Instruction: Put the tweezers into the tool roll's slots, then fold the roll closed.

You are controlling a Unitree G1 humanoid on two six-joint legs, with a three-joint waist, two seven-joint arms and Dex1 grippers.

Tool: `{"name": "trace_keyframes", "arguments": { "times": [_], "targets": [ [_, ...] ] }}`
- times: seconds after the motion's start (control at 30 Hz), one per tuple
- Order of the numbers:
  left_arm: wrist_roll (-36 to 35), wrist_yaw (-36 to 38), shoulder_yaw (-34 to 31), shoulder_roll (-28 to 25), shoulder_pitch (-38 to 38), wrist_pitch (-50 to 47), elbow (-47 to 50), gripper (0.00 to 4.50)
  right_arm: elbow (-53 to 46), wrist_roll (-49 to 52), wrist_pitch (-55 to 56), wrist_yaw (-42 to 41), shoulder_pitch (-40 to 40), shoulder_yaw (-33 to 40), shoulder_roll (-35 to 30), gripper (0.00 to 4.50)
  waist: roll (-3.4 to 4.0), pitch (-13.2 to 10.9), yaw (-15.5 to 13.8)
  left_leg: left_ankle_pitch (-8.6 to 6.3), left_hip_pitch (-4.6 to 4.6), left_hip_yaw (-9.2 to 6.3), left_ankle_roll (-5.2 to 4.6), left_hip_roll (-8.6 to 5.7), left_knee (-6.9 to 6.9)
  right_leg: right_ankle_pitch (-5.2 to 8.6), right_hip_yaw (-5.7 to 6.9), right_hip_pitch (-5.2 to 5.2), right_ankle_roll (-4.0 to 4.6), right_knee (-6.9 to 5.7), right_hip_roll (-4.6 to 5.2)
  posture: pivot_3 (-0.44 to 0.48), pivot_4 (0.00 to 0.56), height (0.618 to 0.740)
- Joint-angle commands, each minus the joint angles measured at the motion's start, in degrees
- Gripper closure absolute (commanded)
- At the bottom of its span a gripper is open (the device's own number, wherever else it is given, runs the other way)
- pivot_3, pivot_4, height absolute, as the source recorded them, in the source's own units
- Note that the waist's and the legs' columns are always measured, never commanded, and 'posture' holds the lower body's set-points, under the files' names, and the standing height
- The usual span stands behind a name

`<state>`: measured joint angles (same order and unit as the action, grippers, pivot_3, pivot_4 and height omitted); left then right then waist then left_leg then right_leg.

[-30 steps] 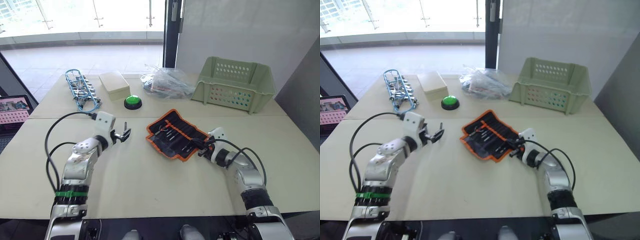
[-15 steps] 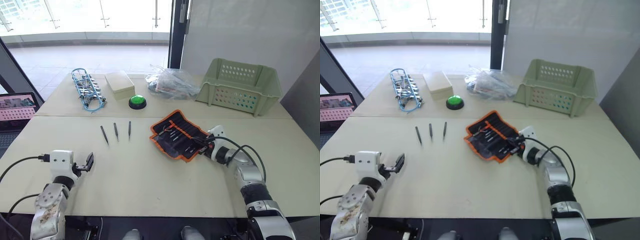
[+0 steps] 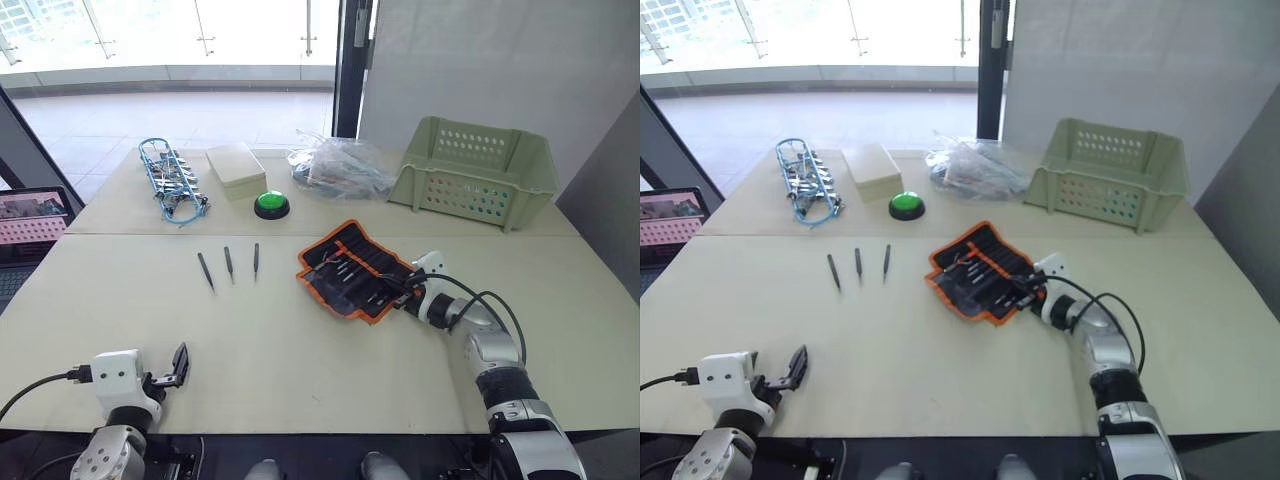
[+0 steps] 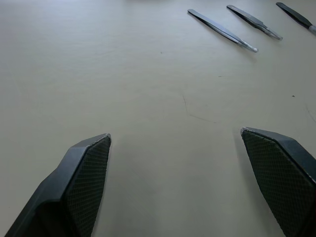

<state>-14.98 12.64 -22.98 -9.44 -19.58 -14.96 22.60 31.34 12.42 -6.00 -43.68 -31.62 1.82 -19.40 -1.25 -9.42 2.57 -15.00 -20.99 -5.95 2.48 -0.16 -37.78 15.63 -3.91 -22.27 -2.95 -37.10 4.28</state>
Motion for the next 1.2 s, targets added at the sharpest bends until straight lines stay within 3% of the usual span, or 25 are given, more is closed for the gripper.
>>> {"name": "trace_keyframes", "arguments": {
  "times": [0.03,0.23,0.37,0.6,0.7,0.87,1.2],
  "targets": [
    [0.1,-0.6,0.7,-1.0,1.2,0.2,1.9,0.04,0.8,-0.7,-0.9,-0.4,1.3,-0.6,-0.2,4.5,0.0,0.0,0.0,0.0,0.0,0.0,0.0,0.0,0.0,0.0,0.0,0.0,0.0,0.0,0.0,0.0,0.15,0.74],
    [0.0,-1.0,2.2,-3.4,8.0,-2.6,-1.2,0.04,-0.3,-0.6,-1.4,-0.1,2.0,-0.5,-0.4,4.5,0.0,0.0,-0.2,0.0,0.01,0.0,0.01,-0.01,0.0,0.0,0.0,0.02,0.0,0.0,0.0,0.0,0.15,0.74],
    [0.9,-2.0,5.9,-5.2,17.1,-8.0,-3.3,0.04,-2.4,-0.4,-2.4,0.5,2.6,-0.4,-0.4,4.5,0.0,0.0,-0.2,0.0,-0.01,-0.01,0.01,-0.02,0.0,0.0,0.02,0.01,0.0,0.0,0.0,0.0,0.15,0.74],
    [1.6,-8.1,7.5,-4.4,28.1,-17.8,-8.0,0.04,-5.0,-0.2,-3.9,1.1,3.6,-0.4,-0.5,4.5,0.0,0.0,0.0,0.0,-0.03,-0.04,-0.01,0.0,0.01,0.0,0.02,-0.05,0.0,-0.02,-0.03,0.0,0.15,0.74],
    [0.8,-12.6,5.3,-2.1,31.2,-21.7,-9.7,0.04,-5.7,-0.2,-4.3,1.4,3.9,-0.3,-0.6,4.5,-0.01,0.0,-0.1,-0.01,-0.06,-0.04,-0.01,-0.03,0.01,0.0,0.02,-0.06,0.0,0.0,0.01,0.0,0.15,0.74],
    [3.0,-13.7,7.3,-1.9,32.7,-21.9,-11.1,1.56,-6.4,-0.2,-5.0,1.6,4.0,-0.3,-0.7,4.5,-0.01,0.0,-0.1,0.0,-0.07,-0.04,-0.01,-0.02,0.01,0.0,0.03,-0.07,0.0,0.0,0.01,0.0,0.15,0.74],
    [3.0,-15.3,7.0,-0.6,39.0,-19.6,-16.6,1.56,-6.4,-0.5,-6.0,1.0,2.6,-0.9,-1.1,4.5,-0.02,0.0,-0.1,0.0,-0.08,-0.04,0.01,-0.03,0.01,0.0,0.03,-0.08,-0.01,0.01,0.0,0.0,0.15,0.74]
  ]
}}
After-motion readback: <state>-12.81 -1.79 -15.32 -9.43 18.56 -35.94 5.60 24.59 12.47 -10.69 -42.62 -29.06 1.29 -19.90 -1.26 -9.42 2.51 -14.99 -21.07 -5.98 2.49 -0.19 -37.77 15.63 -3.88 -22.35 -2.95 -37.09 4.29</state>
